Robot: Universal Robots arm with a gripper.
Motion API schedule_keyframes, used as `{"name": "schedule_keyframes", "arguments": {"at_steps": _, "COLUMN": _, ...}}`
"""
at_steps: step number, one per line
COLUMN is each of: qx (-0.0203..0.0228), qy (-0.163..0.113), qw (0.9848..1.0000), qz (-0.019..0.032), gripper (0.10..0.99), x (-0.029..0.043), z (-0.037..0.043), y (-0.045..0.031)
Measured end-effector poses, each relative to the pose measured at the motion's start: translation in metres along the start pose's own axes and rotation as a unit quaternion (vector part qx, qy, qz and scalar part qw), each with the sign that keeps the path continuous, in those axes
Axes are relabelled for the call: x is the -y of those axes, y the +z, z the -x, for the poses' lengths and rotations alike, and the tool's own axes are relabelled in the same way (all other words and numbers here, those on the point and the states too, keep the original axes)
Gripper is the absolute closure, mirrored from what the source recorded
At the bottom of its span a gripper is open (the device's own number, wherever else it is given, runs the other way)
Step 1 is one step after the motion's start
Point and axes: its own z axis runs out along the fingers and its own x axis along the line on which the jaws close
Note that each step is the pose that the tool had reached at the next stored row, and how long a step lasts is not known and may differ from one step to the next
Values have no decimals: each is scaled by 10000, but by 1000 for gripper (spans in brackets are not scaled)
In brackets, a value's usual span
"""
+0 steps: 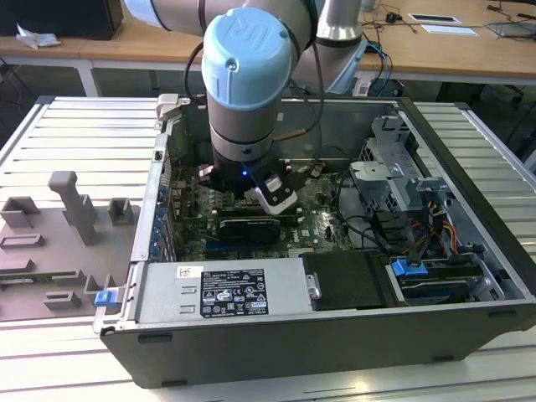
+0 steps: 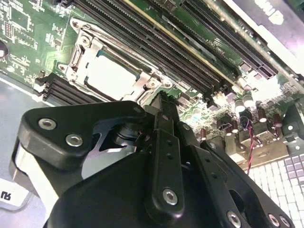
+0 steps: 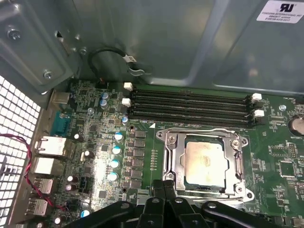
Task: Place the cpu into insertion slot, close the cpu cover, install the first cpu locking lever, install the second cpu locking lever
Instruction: 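Install the second cpu locking lever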
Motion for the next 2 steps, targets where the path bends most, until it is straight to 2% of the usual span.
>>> {"name": "schedule_keyframes", "arguments": {"at_steps": 2, "qx": 0, "qy": 0, "qw": 10000, "qz": -2, "gripper": 980, "x": -8, "z": 1, "y": -20}}
